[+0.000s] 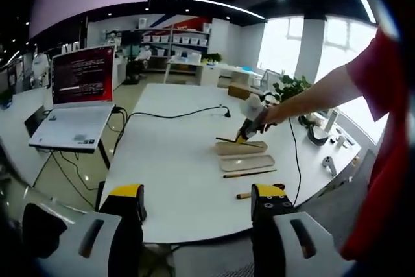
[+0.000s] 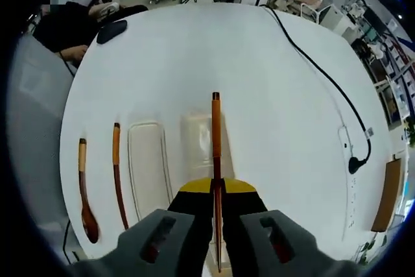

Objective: Arrange the utensils inside the cutlery case until each visible utensil rests in its matching compartment.

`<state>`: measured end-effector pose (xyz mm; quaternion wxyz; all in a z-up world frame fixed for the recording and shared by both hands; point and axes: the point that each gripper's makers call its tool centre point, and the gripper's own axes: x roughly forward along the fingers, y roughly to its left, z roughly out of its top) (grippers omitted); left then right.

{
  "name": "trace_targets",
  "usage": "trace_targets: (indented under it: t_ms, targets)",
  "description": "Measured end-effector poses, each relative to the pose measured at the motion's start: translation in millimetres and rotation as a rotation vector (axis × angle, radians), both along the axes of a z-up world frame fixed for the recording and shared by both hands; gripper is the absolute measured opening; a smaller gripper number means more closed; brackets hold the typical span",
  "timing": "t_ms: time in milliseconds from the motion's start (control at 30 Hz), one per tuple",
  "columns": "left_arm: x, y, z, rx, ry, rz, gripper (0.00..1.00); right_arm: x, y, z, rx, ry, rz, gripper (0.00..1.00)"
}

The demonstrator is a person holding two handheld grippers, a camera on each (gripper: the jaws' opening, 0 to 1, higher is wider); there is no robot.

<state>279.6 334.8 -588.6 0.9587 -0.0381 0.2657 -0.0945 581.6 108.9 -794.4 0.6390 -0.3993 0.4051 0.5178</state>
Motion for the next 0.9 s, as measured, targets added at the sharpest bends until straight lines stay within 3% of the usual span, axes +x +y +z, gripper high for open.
trace_targets:
  t_ms: [367,900]
  targets:
    - [0.4,-4.6,-3.8,0.001,0.012,-0.009,0.69,3.0,-6.0,-7.9,-0.016,0.011,-0.029,0.0]
    - [-1.3,-5.3,-4.0,0.005,0.016,-0.005,0.69,-0.4,-11.4,-18.0,-0.043,0.01,-0.005,0.0]
